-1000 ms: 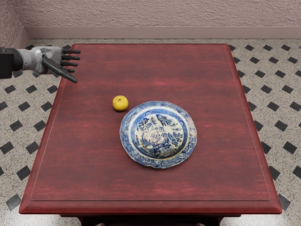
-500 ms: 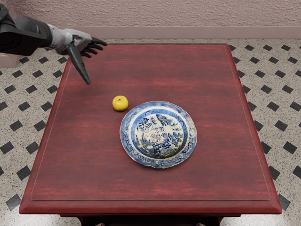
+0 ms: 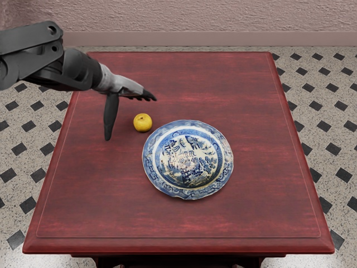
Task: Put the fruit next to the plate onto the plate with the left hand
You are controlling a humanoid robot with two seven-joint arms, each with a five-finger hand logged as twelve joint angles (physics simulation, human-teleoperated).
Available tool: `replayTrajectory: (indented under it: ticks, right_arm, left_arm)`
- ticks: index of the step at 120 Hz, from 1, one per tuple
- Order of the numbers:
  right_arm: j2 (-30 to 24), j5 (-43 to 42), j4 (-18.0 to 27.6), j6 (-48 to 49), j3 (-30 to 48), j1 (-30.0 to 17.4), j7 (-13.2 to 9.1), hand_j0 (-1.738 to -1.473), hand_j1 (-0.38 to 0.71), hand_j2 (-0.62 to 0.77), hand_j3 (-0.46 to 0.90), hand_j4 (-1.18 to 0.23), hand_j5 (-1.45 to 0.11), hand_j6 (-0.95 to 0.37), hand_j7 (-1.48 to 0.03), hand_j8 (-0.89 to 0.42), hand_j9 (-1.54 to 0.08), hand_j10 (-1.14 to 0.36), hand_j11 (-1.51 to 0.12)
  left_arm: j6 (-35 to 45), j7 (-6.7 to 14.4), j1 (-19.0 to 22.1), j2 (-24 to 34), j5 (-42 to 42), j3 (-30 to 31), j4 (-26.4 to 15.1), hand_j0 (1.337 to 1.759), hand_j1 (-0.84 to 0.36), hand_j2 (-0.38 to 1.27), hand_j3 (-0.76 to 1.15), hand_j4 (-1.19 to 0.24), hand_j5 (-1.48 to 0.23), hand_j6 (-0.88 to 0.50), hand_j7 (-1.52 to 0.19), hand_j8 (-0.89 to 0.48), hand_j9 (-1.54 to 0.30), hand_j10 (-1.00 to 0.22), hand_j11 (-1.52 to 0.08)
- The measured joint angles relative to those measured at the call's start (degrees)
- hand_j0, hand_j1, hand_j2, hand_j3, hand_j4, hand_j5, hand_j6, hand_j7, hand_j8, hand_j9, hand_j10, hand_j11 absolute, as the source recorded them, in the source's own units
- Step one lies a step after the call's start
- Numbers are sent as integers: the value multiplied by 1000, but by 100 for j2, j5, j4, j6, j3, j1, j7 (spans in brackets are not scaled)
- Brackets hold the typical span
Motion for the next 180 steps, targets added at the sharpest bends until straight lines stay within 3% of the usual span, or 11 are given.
replayTrajectory:
  ticks: [29, 79, 135, 180]
  right_arm:
    - [0, 0, 0, 0, 0, 0, 3, -1658, -314, -6, 0, -30, -38, -30, -38, -30, -38, -29, -38]
    - [0, 0, 0, 0, 0, 0, 0, -1658, -314, -6, 0, -30, -38, -30, -38, -30, -38, -29, -38]
    - [0, 0, 0, 0, 1, 0, 0, -1658, -314, -6, 0, -30, -38, -30, -38, -30, -38, -29, -38]
    - [0, 0, 0, 0, 1, 0, 0, -1658, -314, -6, 0, -30, -38, -30, -38, -30, -38, -29, -38]
  left_arm:
    - [335, 4, -86, -25, 189, 299, -262, 1658, 349, 0, 0, -2, 0, -2, 0, -2, 0, -1, 0]
    - [1780, 14, -8, -388, 211, 868, -171, 1658, 334, 3, 0, -15, -17, -15, -17, -15, -17, -14, -17]
    - [3340, 13, -69, -1029, 211, 1992, -32, 1658, 250, 18, 0, -85, -108, -85, -108, -85, -108, -84, -108]
    - [3592, 7, -69, -1332, 214, 2402, 71, 1658, 159, 33, 0, -160, -207, -161, -207, -161, -206, -160, -206]
